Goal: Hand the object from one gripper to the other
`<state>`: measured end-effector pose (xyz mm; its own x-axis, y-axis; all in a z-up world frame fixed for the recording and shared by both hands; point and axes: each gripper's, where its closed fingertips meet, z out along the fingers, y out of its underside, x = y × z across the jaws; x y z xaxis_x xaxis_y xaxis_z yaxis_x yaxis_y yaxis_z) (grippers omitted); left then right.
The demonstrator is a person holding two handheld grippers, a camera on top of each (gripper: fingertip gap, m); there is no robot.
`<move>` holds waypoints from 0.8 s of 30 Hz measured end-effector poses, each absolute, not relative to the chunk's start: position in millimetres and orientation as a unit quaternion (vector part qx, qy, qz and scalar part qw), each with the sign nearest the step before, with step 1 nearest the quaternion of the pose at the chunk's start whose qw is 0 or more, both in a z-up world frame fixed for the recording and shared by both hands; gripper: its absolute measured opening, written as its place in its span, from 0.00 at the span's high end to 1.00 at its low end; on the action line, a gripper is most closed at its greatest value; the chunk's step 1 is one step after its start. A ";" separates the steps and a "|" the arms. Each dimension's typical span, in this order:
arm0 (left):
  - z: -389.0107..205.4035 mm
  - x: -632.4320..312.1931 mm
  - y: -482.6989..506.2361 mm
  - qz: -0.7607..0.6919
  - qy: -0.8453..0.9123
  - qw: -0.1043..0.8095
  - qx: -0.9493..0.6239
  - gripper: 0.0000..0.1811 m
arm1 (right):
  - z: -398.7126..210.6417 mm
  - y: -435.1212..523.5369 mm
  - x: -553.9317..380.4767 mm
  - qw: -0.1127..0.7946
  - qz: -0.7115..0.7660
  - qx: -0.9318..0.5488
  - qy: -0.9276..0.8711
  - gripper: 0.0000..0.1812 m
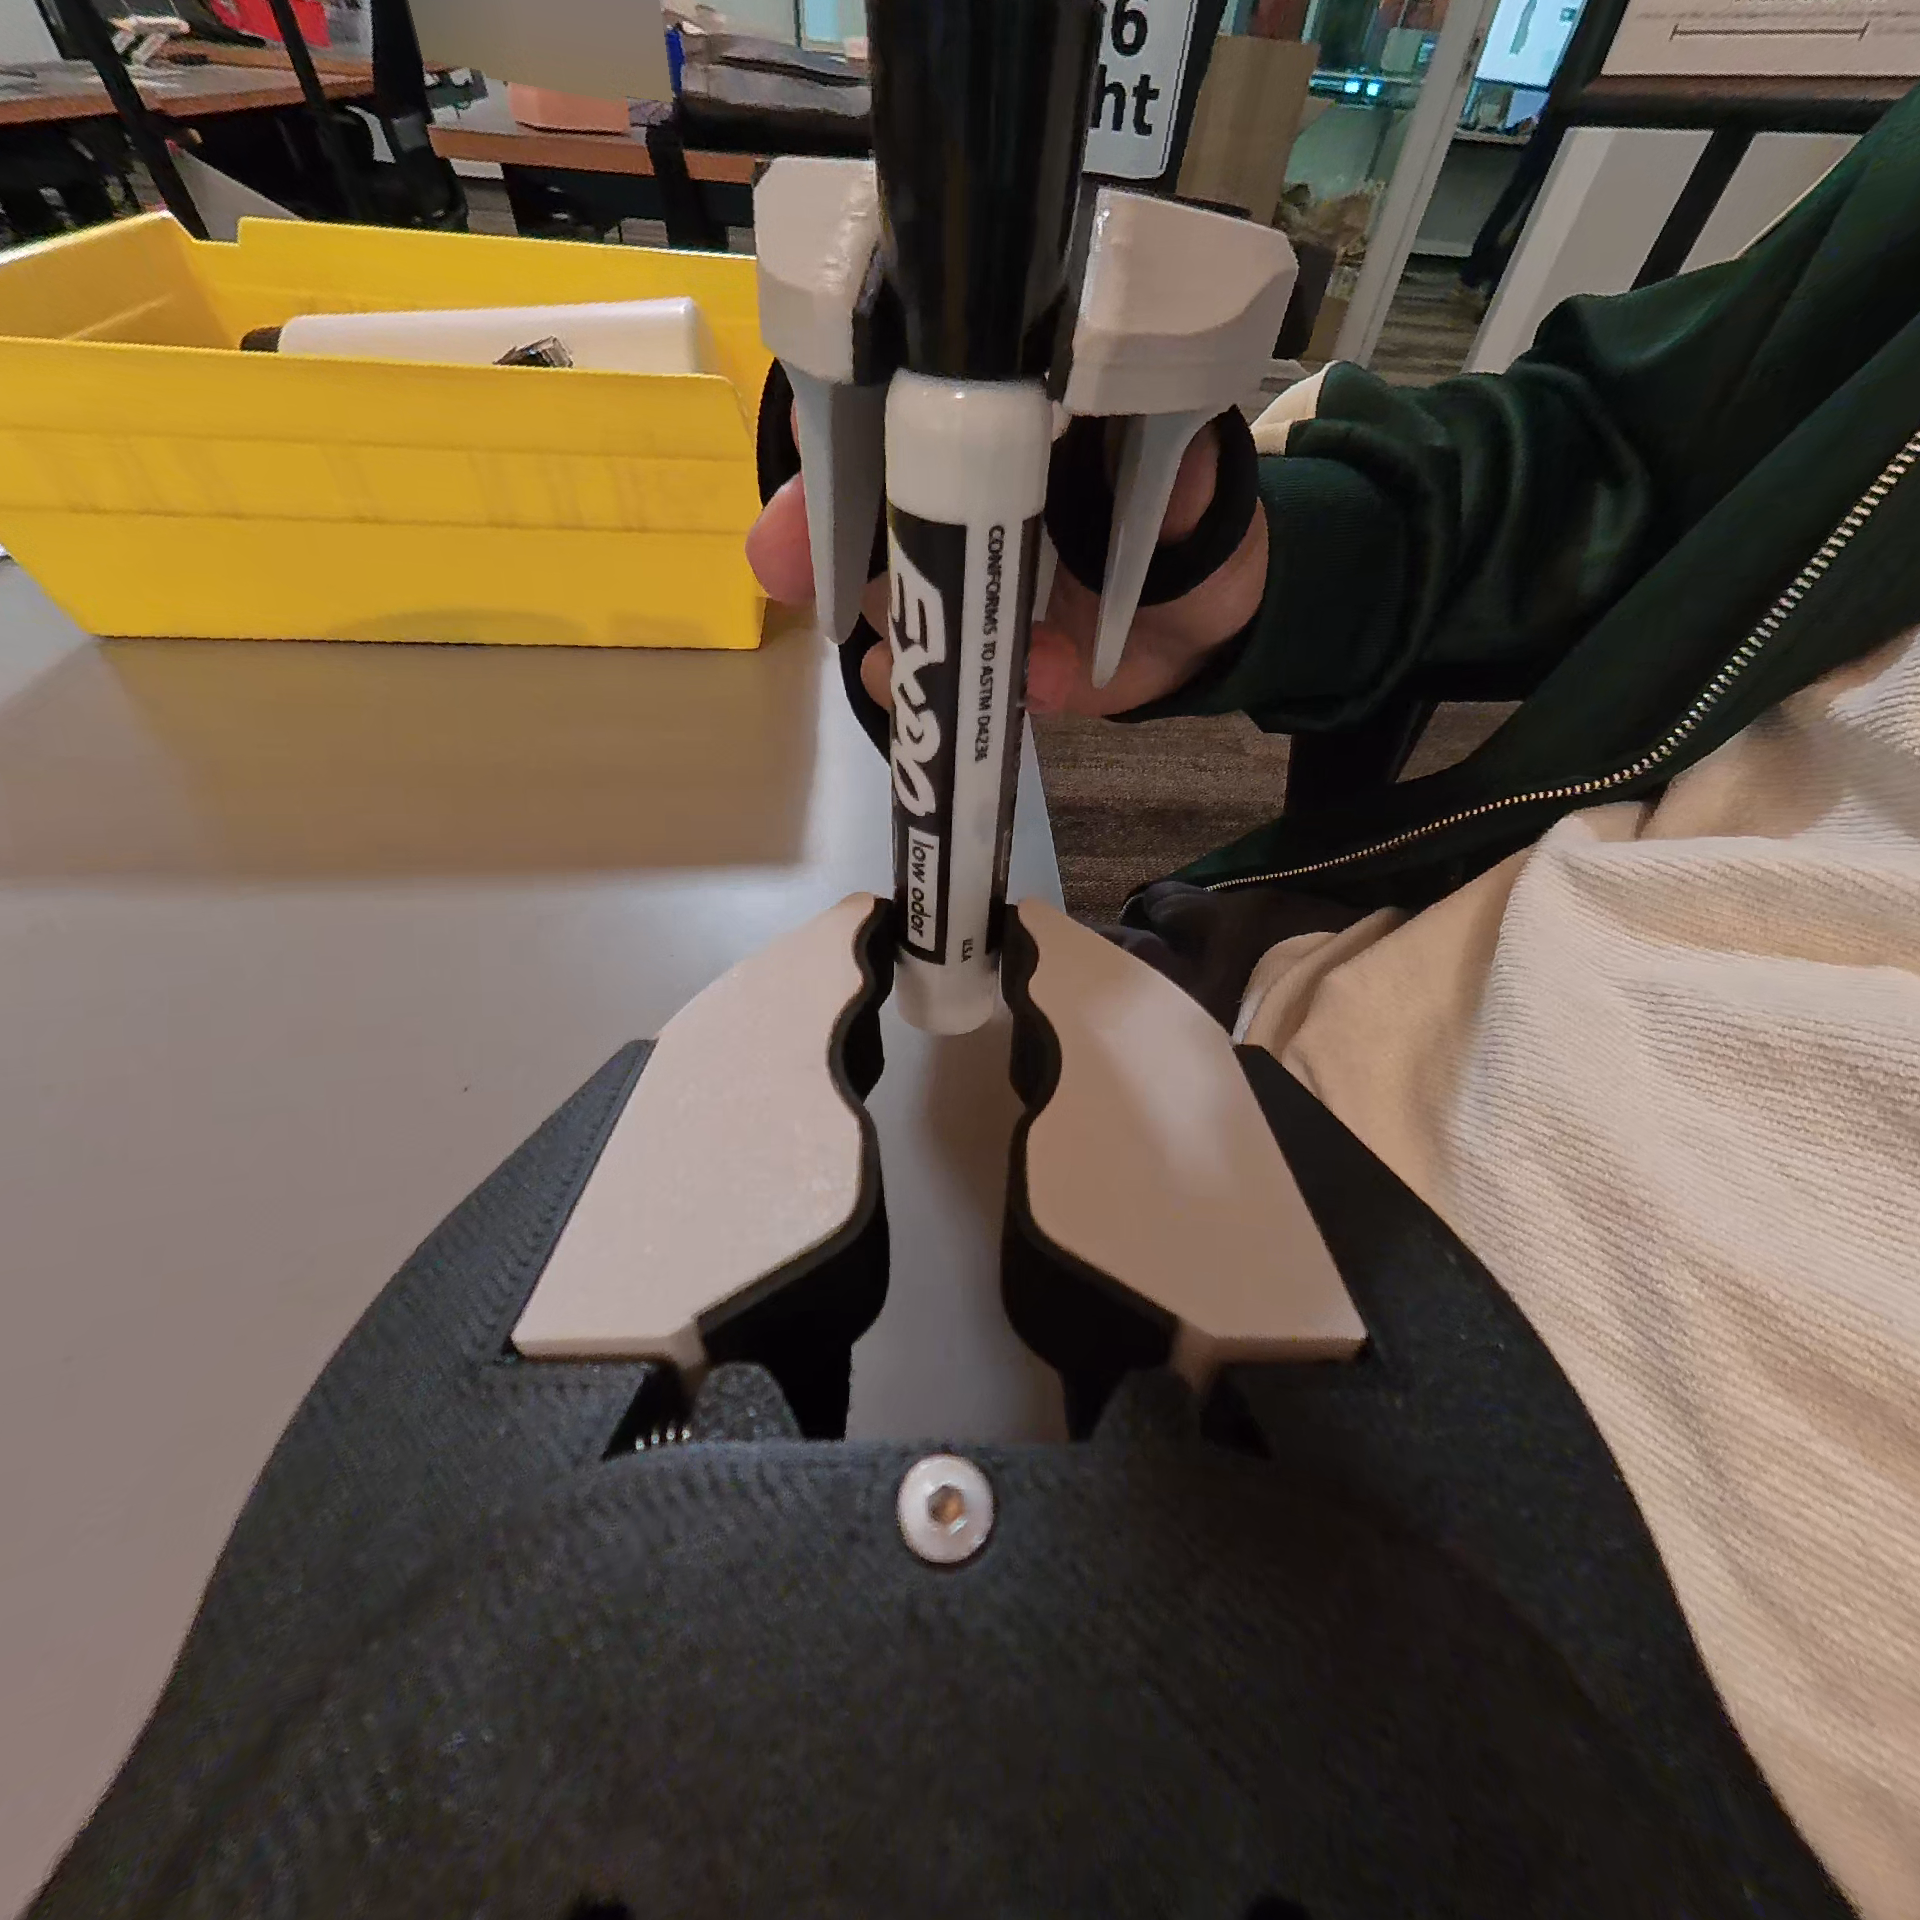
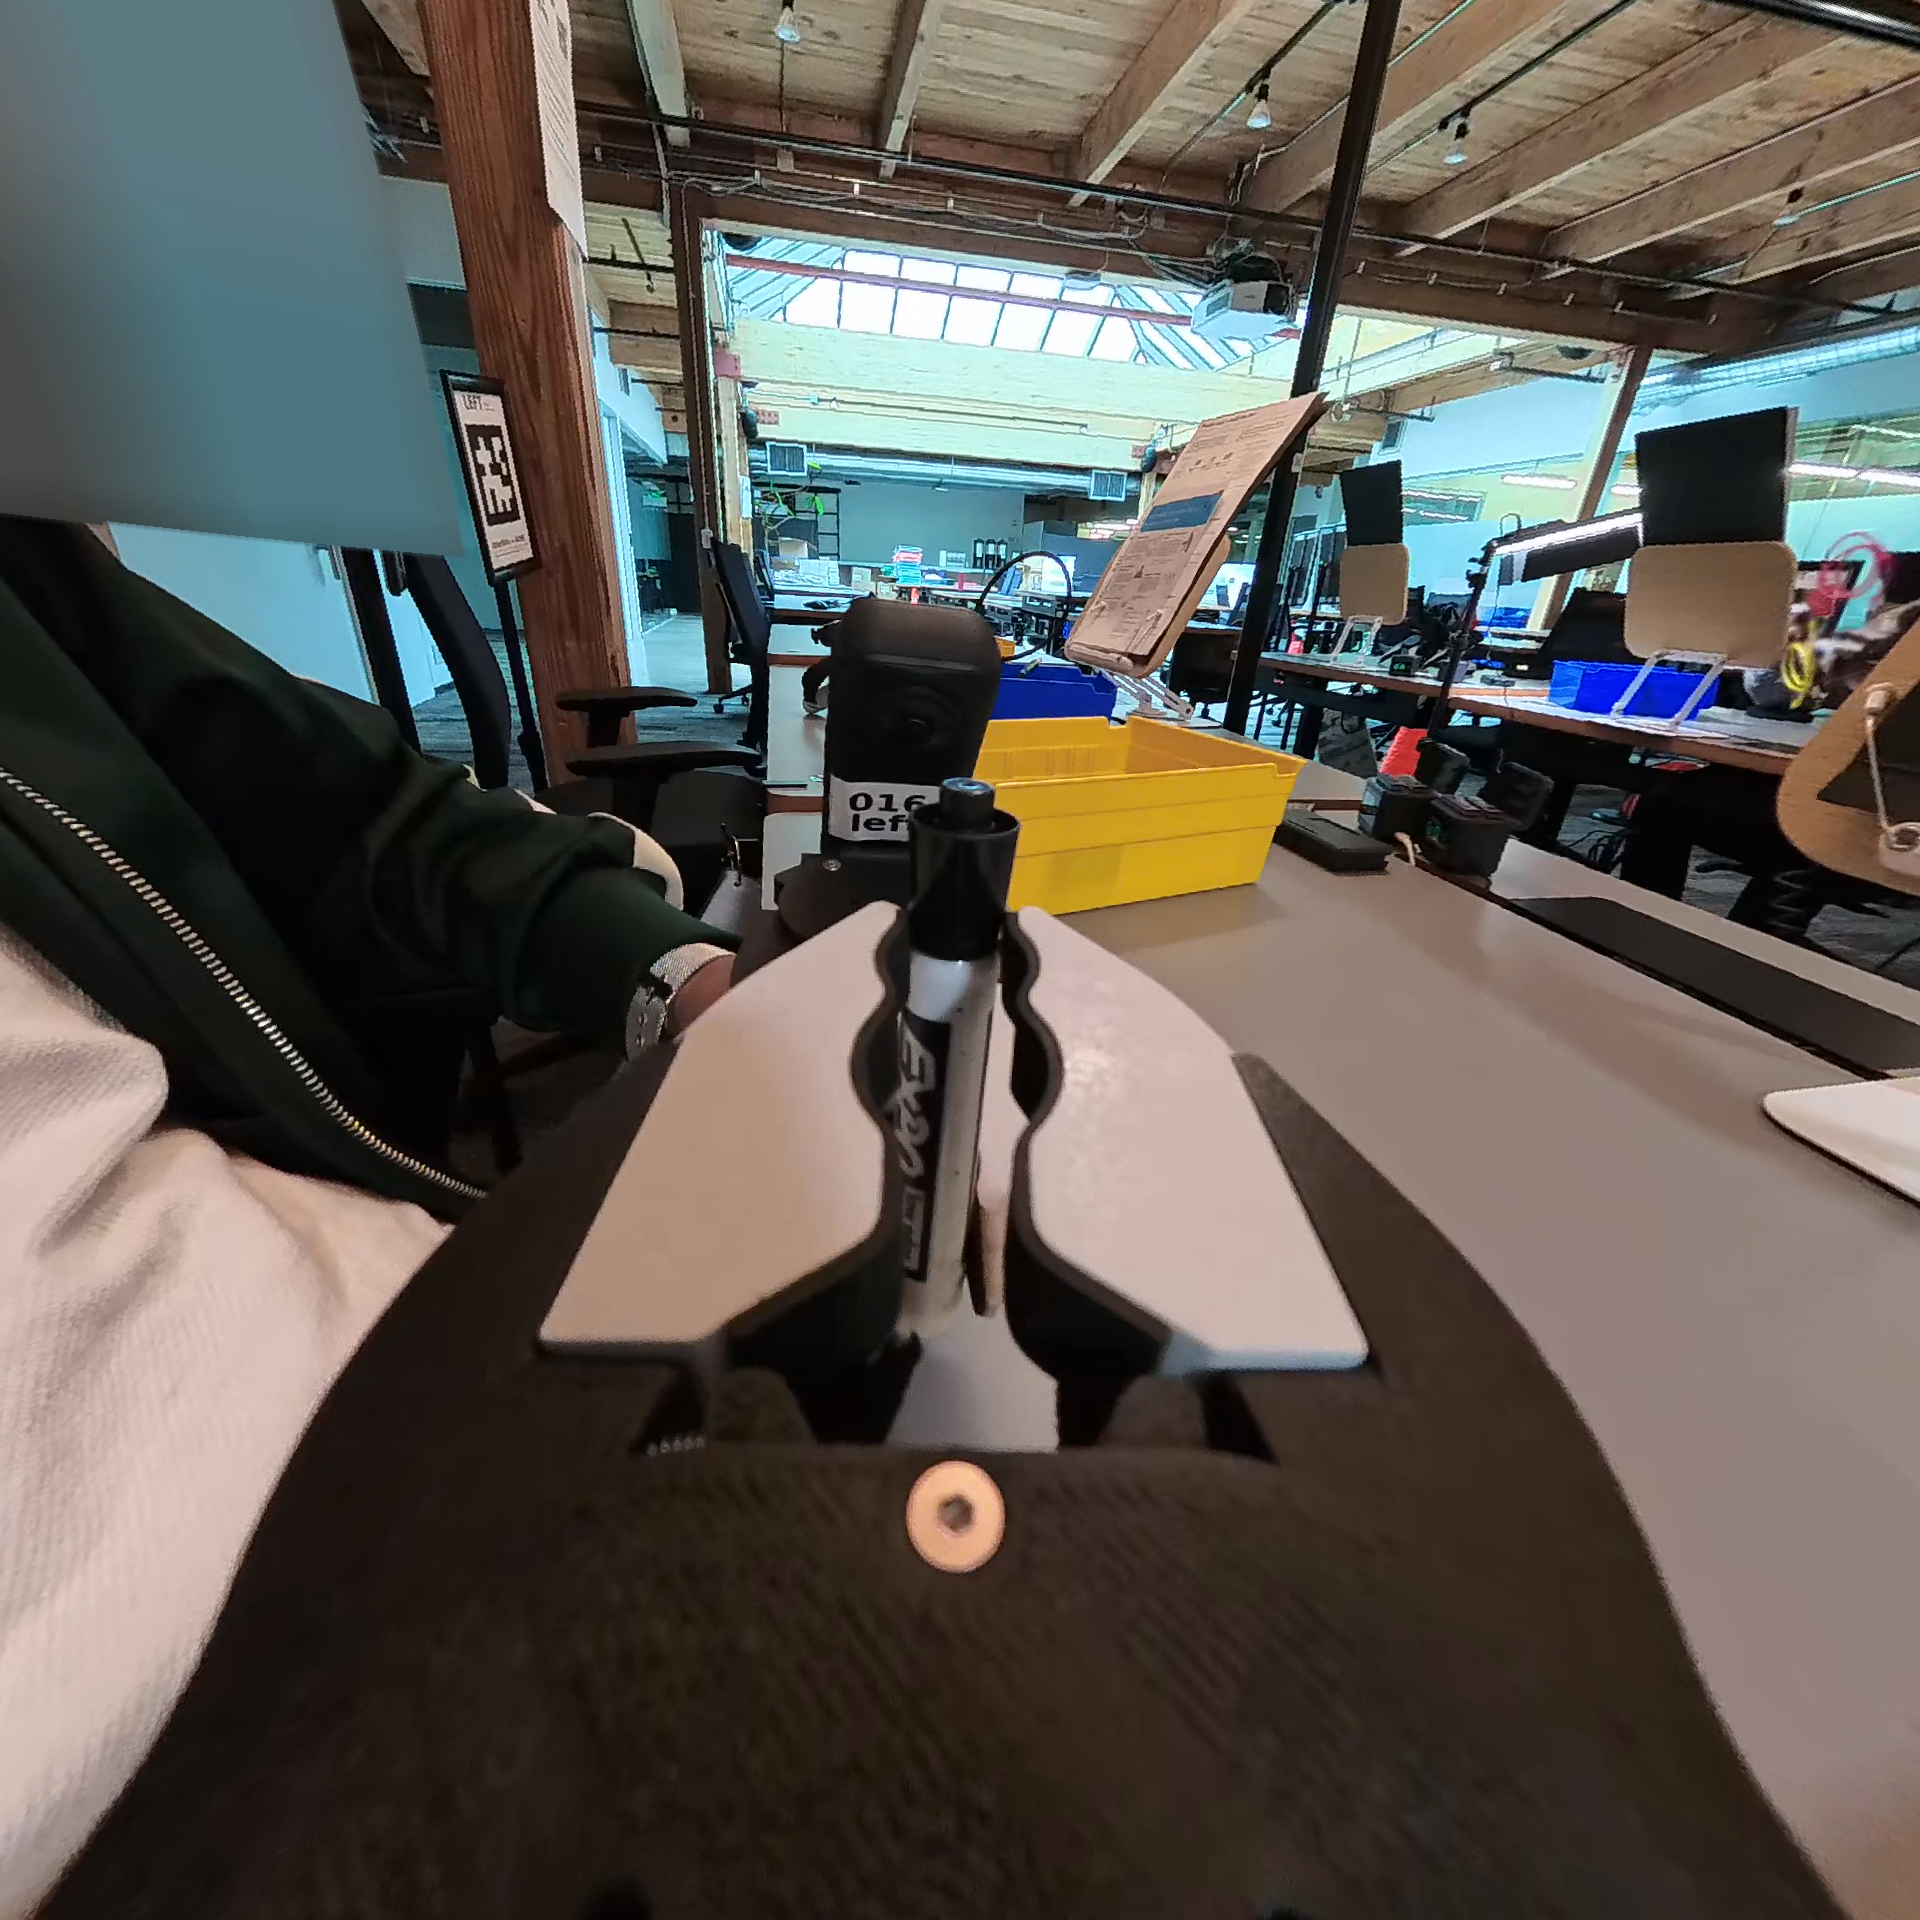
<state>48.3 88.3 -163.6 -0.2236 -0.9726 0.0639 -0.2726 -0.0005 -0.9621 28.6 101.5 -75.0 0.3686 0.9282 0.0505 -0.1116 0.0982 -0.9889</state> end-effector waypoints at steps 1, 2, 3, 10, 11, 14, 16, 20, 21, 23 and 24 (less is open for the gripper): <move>-163.4 48.6 89.1 -0.490 0.608 0.359 -0.512 0.88 | -75.2 101.7 28.7 0.634 0.409 -0.532 -0.384 0.91; -163.1 49.2 91.0 -0.488 0.603 0.363 -0.516 0.83 | -75.4 102.5 29.1 0.635 0.406 -0.534 -0.384 0.91; -162.2 50.1 93.8 -0.486 0.597 0.370 -0.520 0.77 | -75.5 102.9 29.6 0.636 0.403 -0.534 -0.384 0.91; -129.5 43.0 110.6 -0.505 0.542 0.442 -0.505 0.59 | -87.5 115.2 33.4 0.622 0.391 -0.569 -0.369 0.91; -120.1 39.4 110.9 -0.517 0.532 0.453 -0.495 0.60 | -91.4 117.2 33.1 0.615 0.391 -0.577 -0.368 0.91; -96.9 29.9 109.8 -0.542 0.510 0.475 -0.470 0.68 | -98.7 118.6 30.2 0.598 0.400 -0.589 -0.367 0.91; -93.6 27.8 109.4 -0.541 0.511 0.477 -0.467 0.73 | -100.4 117.2 27.4 0.594 0.402 -0.589 -0.372 0.91; -98.8 29.9 104.8 -0.538 0.523 0.465 -0.470 0.78 | -105.4 113.0 20.9 0.583 0.399 -0.589 -0.391 0.91; -98.3 30.3 103.3 -0.540 0.522 0.465 -0.468 0.78 | -106.7 111.7 19.1 0.580 0.399 -0.589 -0.396 0.91; -95.9 30.9 100.7 -0.544 0.521 0.464 -0.466 0.79 | -109.8 109.7 16.0 0.574 0.396 -0.590 -0.406 0.91; -94.6 30.9 99.2 -0.544 0.522 0.464 -0.465 0.80 | -111.3 109.0 14.9 0.572 0.393 -0.591 -0.411 0.91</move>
<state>30.9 99.2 -94.6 -0.1370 -0.9903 0.0216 0.0207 -0.0246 -0.9995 14.9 109.0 -111.3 0.3529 0.9356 0.0065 0.0361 -0.0067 -0.9993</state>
